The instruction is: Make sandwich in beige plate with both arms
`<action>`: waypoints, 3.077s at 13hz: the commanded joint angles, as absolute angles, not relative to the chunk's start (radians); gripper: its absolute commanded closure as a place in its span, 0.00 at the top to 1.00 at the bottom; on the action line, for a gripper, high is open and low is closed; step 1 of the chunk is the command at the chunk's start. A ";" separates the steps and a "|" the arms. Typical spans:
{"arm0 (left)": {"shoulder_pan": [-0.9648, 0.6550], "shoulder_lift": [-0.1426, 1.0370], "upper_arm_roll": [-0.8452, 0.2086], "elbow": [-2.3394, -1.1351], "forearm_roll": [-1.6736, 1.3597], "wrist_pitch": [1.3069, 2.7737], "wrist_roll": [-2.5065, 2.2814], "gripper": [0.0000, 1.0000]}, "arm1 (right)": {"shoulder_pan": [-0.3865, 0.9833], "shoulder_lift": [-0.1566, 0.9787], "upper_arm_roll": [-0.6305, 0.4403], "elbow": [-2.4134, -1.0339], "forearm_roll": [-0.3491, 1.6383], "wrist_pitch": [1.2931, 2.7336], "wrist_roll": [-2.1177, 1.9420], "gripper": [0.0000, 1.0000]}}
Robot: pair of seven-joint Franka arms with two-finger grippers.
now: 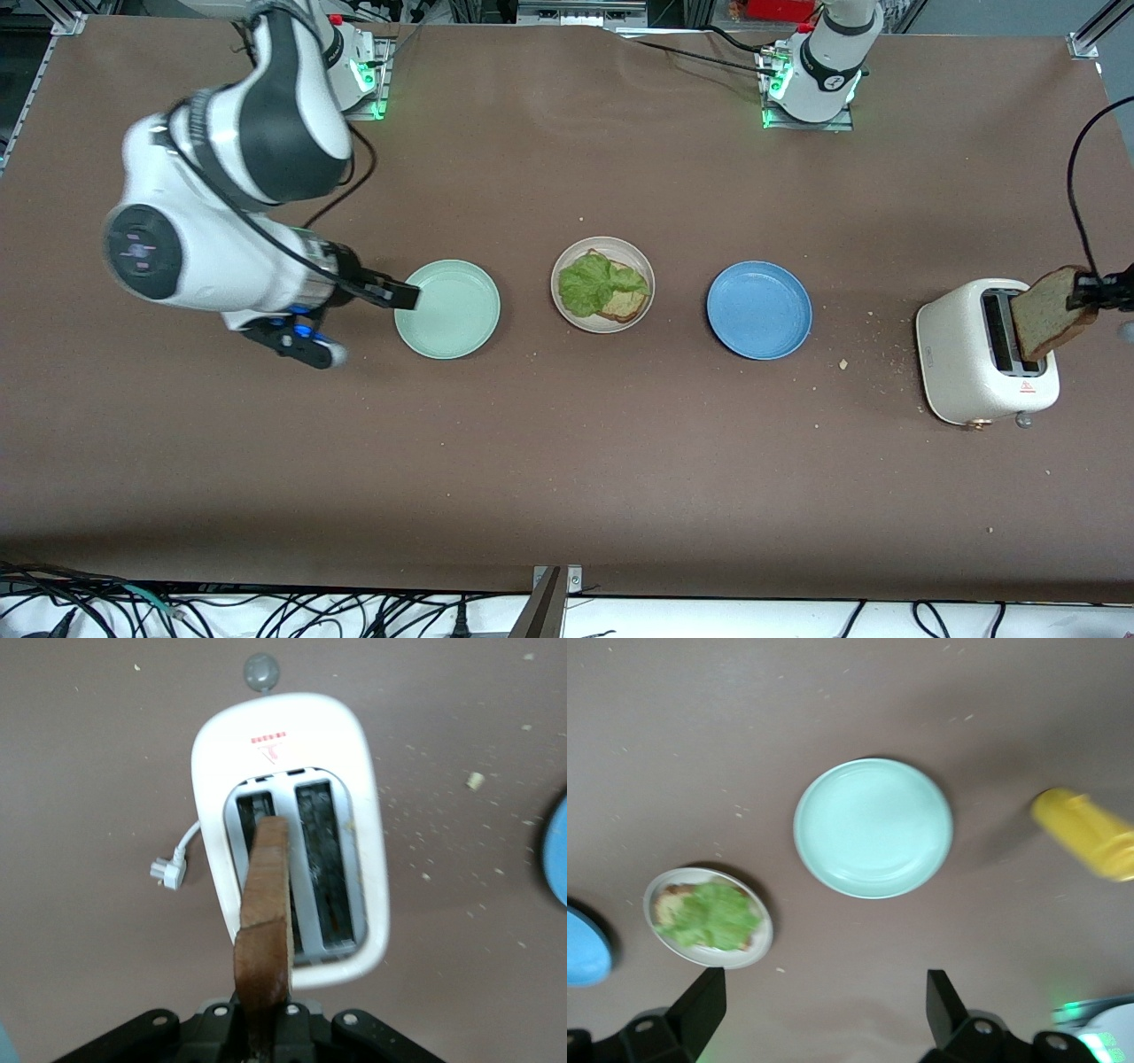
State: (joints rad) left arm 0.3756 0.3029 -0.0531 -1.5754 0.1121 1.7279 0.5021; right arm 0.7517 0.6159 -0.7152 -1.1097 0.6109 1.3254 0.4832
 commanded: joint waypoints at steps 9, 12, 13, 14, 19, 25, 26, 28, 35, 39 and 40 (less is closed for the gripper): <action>0.243 0.437 -0.213 -1.490 -0.368 1.451 0.489 0.00 | 0.671 0.603 -0.927 -1.106 0.592 1.324 -0.046 1.00; 0.137 0.552 -0.213 -1.479 -0.581 1.460 0.485 0.00 | 0.537 0.598 -0.778 -1.051 0.488 1.324 -0.104 1.00; 0.109 0.587 -0.213 -1.479 -0.636 1.463 0.486 0.00 | 0.472 0.595 -0.674 -1.028 0.427 1.324 -0.103 1.00; 0.097 0.627 -0.213 -1.479 -0.699 1.463 0.489 0.00 | 0.389 0.592 -0.540 -1.008 0.347 1.327 -0.097 1.00; -0.030 0.758 -0.212 -1.489 -0.965 1.532 0.552 0.00 | 0.040 0.488 0.044 -1.058 0.020 1.410 0.023 0.99; -0.104 0.920 -0.212 -1.512 -1.120 1.606 0.827 0.00 | -0.025 0.131 0.106 -1.630 -0.015 1.768 0.029 0.99; -0.107 0.926 -0.212 -1.514 -1.121 1.614 0.828 0.00 | -0.022 0.120 0.100 -1.631 -0.015 1.766 0.029 0.99; -0.110 0.933 -0.210 -1.514 -1.108 1.647 0.841 1.00 | -0.021 0.120 0.092 -1.617 -0.009 1.738 0.073 0.99; -0.106 0.836 -0.202 -1.522 -0.896 1.724 0.801 1.00 | -0.020 0.152 0.095 -1.594 -0.017 1.715 0.153 1.00; -0.103 0.706 -0.204 -1.514 -0.705 1.718 0.550 1.00 | -0.029 0.158 0.064 -1.592 -0.014 1.723 0.161 1.00; -0.100 0.671 -0.204 -1.513 -0.649 1.717 0.505 1.00 | -0.031 0.161 0.063 -1.592 -0.014 1.724 0.163 1.00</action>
State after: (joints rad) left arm -0.0981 0.7546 -0.2089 -1.4915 -0.7353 1.7173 0.5938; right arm -0.0198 0.1560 0.0616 -1.5940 -0.0010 1.7171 0.1496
